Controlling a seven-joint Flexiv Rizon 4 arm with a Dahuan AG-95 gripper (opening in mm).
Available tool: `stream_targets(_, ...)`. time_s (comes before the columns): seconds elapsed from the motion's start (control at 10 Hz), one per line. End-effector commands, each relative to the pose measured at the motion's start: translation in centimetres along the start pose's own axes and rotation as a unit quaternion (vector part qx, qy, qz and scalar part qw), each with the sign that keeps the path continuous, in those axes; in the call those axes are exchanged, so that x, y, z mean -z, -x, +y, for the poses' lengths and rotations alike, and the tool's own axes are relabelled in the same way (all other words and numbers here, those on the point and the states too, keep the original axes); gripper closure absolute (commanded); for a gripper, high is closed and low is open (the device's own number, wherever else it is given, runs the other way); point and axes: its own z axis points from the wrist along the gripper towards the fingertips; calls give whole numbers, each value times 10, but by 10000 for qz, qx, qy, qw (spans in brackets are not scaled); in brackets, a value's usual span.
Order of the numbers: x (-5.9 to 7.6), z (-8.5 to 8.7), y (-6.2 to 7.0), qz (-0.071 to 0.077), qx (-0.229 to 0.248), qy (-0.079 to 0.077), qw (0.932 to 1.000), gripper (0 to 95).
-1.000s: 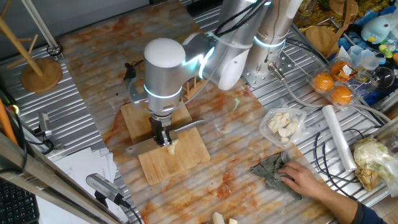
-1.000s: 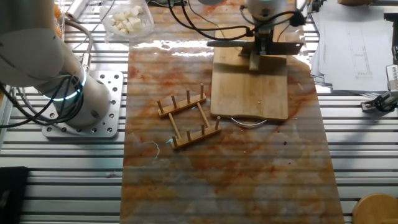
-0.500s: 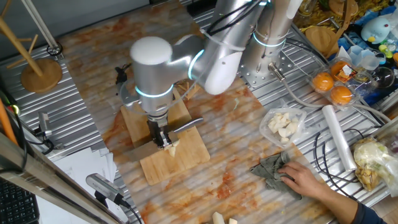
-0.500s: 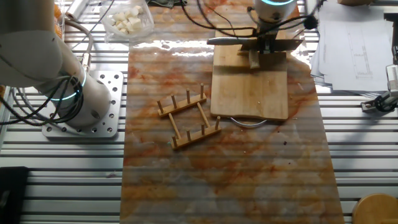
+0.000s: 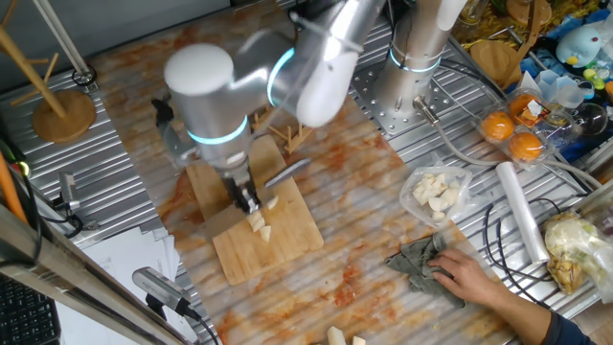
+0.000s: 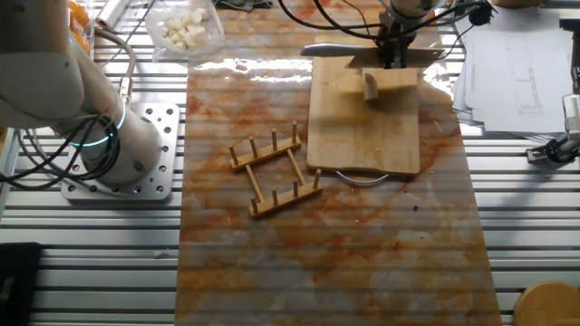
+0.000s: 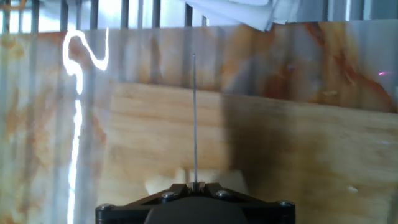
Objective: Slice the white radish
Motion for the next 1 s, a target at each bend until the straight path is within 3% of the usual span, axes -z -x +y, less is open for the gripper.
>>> stream_targets(0.1,-5,-5,-5,-102,36,29,9999,950)
stream_targets(1.0,-9,5,-8,-155,-25,35,9999,950)
